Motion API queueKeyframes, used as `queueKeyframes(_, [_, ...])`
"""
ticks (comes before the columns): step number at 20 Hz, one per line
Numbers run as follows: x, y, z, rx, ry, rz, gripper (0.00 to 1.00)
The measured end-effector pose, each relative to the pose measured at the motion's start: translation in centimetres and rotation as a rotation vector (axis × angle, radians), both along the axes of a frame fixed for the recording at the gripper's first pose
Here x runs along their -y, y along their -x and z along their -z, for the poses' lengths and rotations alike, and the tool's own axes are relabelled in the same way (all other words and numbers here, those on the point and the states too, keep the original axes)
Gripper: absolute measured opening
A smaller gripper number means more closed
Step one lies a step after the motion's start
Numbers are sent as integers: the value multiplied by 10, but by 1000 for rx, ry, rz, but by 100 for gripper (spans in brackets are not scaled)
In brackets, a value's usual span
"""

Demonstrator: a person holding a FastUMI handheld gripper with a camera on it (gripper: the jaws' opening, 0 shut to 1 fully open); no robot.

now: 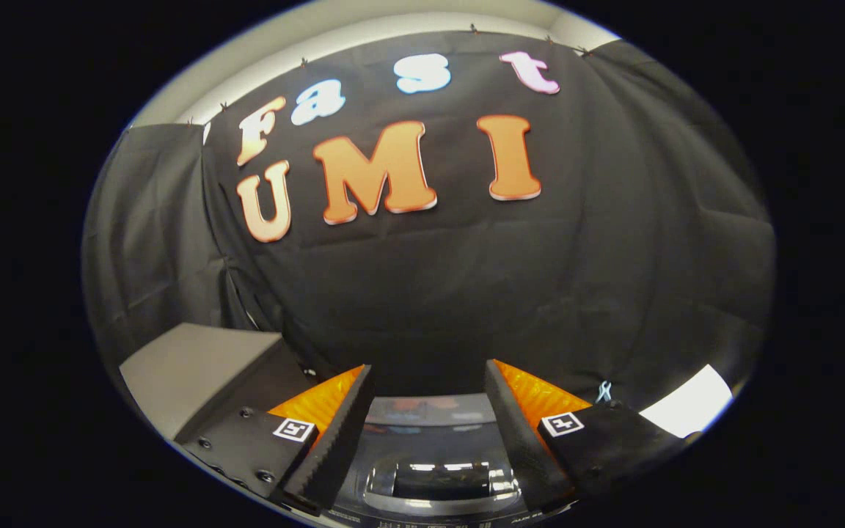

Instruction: Put the clothes into the washing machine and then close the washing machine lid.

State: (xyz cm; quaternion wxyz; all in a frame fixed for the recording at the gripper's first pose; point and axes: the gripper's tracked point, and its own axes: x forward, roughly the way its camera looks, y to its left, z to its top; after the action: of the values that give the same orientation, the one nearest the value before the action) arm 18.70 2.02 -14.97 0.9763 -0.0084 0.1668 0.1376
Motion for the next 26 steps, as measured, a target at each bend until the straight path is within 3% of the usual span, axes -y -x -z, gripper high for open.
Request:
queueKeyframes(4, [0, 7, -72, 116, -8, -6, 96])
queueKeyframes(8, [7, 21, -115, 156, -2, -3, 96])
queueKeyframes(19, [41, 56, -172, 214, -23, -22, 96])
queueKeyframes(26, [65, 59, -184, 252, -58, 17, 97])
